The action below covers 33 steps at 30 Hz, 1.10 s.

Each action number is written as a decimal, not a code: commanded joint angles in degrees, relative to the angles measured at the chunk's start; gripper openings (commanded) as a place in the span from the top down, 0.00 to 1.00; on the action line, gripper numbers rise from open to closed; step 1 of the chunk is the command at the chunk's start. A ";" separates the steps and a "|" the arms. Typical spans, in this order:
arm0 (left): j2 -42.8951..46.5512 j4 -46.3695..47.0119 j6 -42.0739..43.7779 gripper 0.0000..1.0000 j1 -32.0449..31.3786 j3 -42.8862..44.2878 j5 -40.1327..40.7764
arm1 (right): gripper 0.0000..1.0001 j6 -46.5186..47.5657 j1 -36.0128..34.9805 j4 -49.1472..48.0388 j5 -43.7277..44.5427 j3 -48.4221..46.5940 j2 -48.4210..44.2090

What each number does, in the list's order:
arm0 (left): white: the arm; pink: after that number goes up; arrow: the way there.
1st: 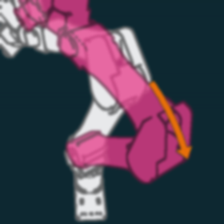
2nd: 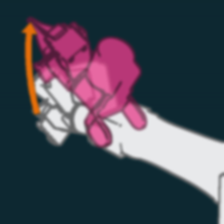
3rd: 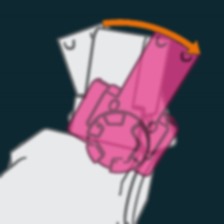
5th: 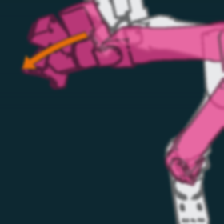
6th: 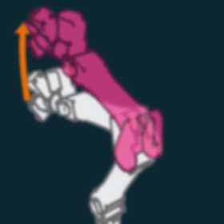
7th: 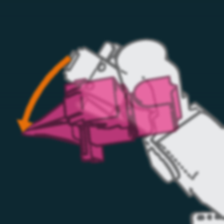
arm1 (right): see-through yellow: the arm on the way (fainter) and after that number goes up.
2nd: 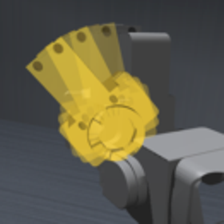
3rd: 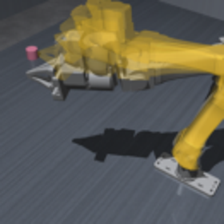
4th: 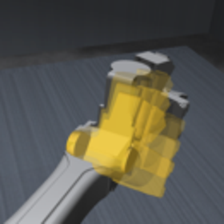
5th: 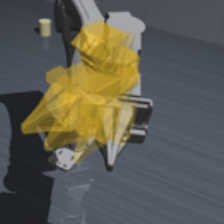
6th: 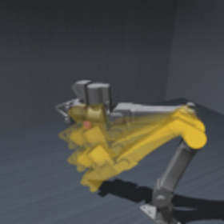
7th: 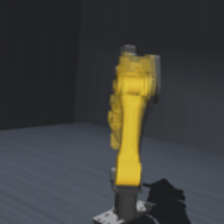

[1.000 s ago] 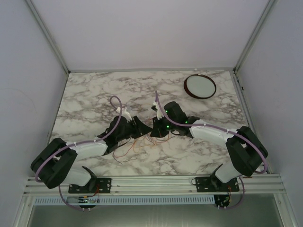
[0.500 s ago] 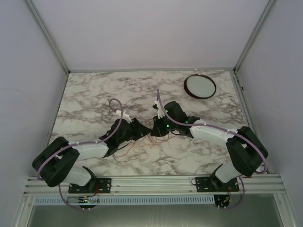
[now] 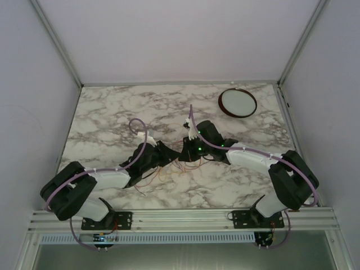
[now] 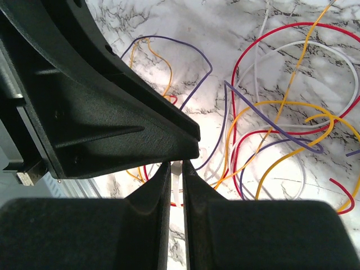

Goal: Zip-tie the wires
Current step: Tie the cable at the center of the board.

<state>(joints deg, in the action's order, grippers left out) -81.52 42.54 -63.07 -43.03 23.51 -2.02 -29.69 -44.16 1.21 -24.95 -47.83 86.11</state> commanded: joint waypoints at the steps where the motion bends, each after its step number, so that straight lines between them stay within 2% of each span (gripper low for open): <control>1: -0.46 3.68 -0.63 0.83 -1.10 0.46 -0.62 | 0.97 -1.50 0.29 -4.20 0.29 -0.25 -1.47; 5: -0.31 3.71 -0.54 1.00 -1.10 0.49 -0.79 | 0.97 -1.59 0.30 -4.20 0.58 -0.16 -1.37; 16: 4.88 -1.82 0.01 1.00 0.52 1.77 1.78 | 0.97 -2.54 0.15 -4.34 2.10 3.07 -3.06; 33: 11.13 -5.49 0.76 1.00 1.92 2.51 7.68 | 0.97 -5.34 -3.22 -7.33 5.66 5.04 -3.23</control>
<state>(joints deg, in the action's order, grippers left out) -72.73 35.14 -62.85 -42.41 24.32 2.07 -34.30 -46.48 -8.38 -21.04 -43.55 82.98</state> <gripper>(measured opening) 0.005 0.077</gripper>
